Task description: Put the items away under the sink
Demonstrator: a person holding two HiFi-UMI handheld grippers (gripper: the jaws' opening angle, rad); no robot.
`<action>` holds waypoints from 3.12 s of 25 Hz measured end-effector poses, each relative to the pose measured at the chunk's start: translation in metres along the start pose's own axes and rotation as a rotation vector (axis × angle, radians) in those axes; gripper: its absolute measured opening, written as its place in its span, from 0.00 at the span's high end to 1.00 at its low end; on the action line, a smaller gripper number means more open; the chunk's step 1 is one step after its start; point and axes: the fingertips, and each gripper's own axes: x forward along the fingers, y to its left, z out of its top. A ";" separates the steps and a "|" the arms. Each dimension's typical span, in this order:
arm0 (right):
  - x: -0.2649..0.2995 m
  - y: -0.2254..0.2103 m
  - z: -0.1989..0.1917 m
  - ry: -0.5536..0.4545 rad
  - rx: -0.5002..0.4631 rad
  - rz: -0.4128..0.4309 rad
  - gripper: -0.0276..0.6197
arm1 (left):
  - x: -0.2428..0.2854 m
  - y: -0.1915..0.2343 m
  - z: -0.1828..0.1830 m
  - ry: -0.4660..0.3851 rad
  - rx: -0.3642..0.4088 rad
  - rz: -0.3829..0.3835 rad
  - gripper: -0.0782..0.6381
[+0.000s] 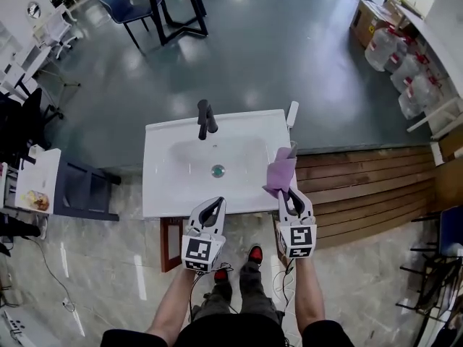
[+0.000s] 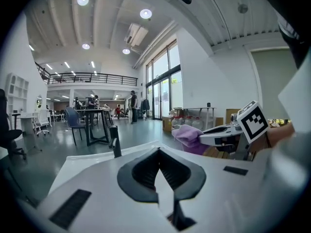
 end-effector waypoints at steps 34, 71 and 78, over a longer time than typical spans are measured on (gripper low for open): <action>-0.090 0.205 0.001 -0.069 0.048 0.069 0.84 | -0.181 0.051 -0.068 -0.022 -0.005 0.012 0.88; -0.052 0.297 -0.231 0.069 0.025 0.393 0.84 | -0.207 0.044 -0.312 0.129 -0.177 0.255 0.88; -0.013 0.300 -0.276 0.054 0.015 0.396 0.84 | -0.175 0.049 -0.362 0.123 -0.187 0.239 0.88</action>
